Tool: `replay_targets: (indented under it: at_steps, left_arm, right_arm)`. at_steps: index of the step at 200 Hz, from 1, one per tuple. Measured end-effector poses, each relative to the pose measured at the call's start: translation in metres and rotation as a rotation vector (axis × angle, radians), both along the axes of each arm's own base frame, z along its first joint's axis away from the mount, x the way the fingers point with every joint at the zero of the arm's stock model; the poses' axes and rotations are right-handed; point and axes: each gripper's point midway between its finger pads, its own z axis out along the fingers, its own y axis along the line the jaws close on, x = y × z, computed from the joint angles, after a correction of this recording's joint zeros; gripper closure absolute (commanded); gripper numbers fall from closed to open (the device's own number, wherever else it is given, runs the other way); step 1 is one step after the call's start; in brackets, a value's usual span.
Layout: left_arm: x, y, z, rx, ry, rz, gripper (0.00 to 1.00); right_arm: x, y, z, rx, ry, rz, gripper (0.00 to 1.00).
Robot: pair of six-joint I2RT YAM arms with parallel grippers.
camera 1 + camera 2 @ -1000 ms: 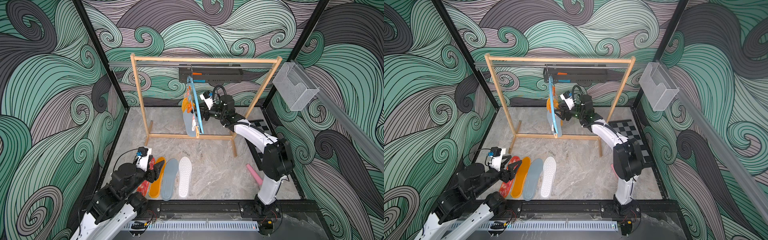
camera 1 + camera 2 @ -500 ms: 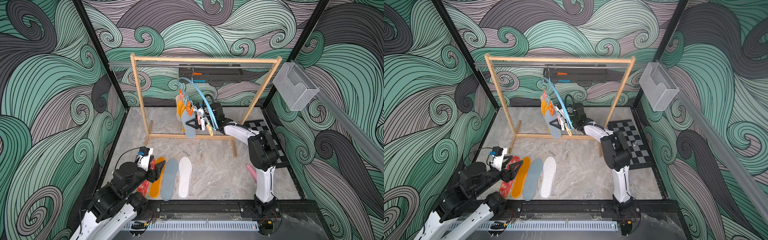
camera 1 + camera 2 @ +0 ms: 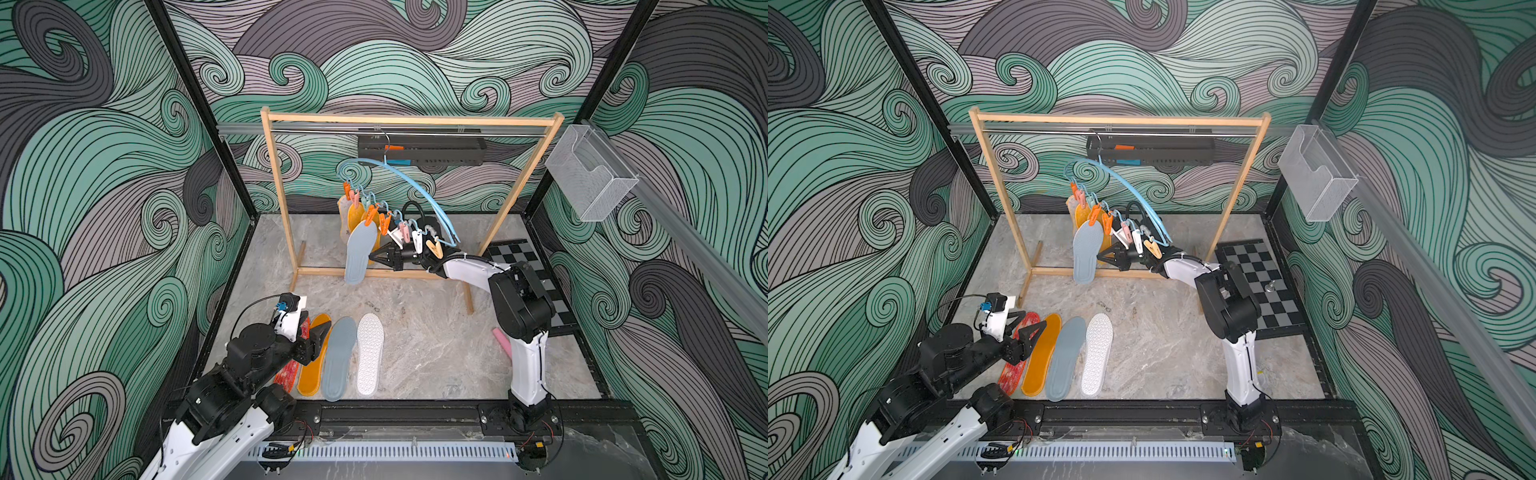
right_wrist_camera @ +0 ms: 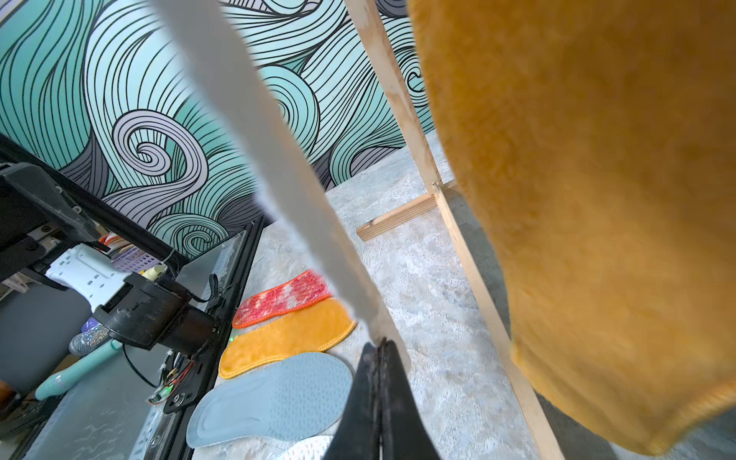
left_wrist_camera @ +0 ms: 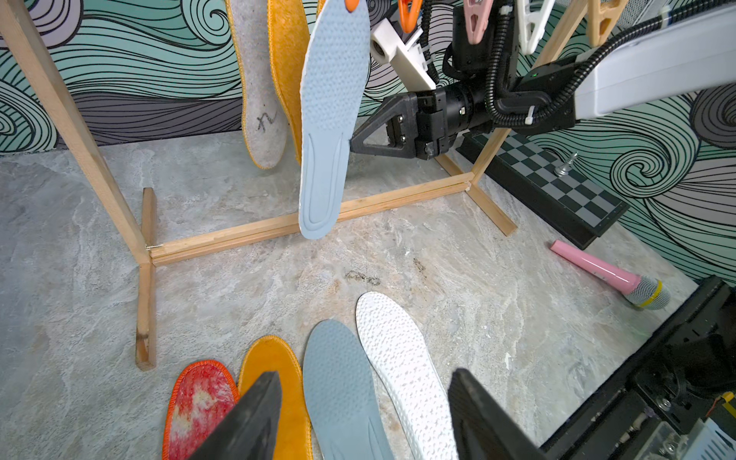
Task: Take the shoe insoles off the hanger
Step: Remove the insole from the hanger.
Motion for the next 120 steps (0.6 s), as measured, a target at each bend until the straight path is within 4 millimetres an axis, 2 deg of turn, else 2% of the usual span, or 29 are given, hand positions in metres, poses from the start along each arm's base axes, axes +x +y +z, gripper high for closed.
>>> replay_targets:
  at_steps: [10,14,41,80,120]
  left_arm:
    - [0.000,0.000,0.000,0.001,0.001,0.000,0.32]
    - [0.000,0.000,0.000,0.001,0.001,0.000,0.32]
    - [0.002,0.000,-0.002,0.008,0.010,0.003,0.32]
    - [0.003,-0.001,-0.004,0.017,0.018,0.008,0.32]
    - [0.005,-0.001,-0.006,0.025,0.026,0.011,0.32]
  right_arm:
    - [0.000,-0.001,0.000,0.004,0.003,-0.001,0.74]
    - [0.000,-0.001,0.000,0.006,0.000,0.000,0.69]
    - [0.001,-0.001,0.006,0.030,-0.012,0.008,0.54]
    - [0.003,0.000,0.018,0.080,-0.031,0.028,0.48]
    - [0.009,0.003,0.007,0.084,-0.012,0.029,0.44]
